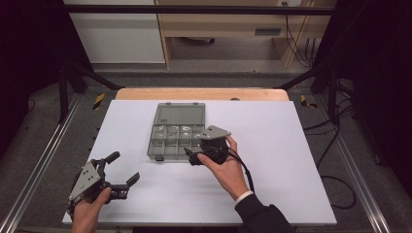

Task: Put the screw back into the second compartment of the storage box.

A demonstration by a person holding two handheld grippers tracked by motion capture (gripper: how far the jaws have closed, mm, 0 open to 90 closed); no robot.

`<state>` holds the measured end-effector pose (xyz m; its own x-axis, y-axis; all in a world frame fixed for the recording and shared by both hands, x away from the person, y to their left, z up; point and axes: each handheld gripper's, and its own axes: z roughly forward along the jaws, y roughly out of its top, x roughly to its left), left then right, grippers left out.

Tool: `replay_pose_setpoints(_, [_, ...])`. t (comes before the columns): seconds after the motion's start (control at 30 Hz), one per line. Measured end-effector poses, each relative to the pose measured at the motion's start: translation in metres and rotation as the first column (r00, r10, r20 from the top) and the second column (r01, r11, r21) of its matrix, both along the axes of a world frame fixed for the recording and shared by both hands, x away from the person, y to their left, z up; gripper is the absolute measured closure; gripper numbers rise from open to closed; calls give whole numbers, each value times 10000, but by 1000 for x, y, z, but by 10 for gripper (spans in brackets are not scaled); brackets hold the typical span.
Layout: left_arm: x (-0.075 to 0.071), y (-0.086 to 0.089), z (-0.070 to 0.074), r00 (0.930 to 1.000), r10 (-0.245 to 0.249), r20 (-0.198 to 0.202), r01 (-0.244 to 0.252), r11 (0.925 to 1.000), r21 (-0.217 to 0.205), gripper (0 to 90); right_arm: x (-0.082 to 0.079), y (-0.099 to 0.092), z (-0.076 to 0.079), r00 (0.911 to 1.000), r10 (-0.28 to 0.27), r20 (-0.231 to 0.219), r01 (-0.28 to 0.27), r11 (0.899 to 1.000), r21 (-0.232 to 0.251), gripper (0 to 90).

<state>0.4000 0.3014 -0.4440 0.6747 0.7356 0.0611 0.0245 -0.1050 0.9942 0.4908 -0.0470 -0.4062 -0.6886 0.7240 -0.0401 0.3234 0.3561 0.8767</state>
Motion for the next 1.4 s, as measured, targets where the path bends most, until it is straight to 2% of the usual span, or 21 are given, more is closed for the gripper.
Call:
replay_pose_setpoints(0.13, [0,1,0,10000,11,4,-11,10000,-31,8,-12,-22,-4,9989,-367,278,366,9993,17,125])
replay_pose_setpoints(0.27, [0,1,0,10000,26,-10,-26,10000,-36,8,-22,-47,-10,9941,-751,789,744,9972,117,122])
replay_pose_setpoints(0.5, [0,1,-1,10000,66,-31,-66,10000,-1,8,-32,-81,-22,9874,-1316,876,1289,9910,358,107])
replay_pose_setpoints(0.6, [0,1,-1,9999,94,-40,-94,10000,8,8,-38,-97,-27,9814,-1651,982,1600,9854,578,103])
replay_pose_setpoints(0.93, [0,2,-1,9997,223,-80,-223,9997,29,8,-51,-133,-38,9640,-2389,1166,2274,9683,1039,94])
replay_pose_setpoints(1.1, [0,3,-1,9996,272,-76,-272,9996,-8,8,-55,-147,-40,9642,-2422,1080,2287,9656,1236,76])
replay_pose_setpoints(1.4, [0,5,-1,9991,411,-38,-411,9991,-38,9,-68,-169,-43,9496,-2853,1298,2633,9508,1634,59])
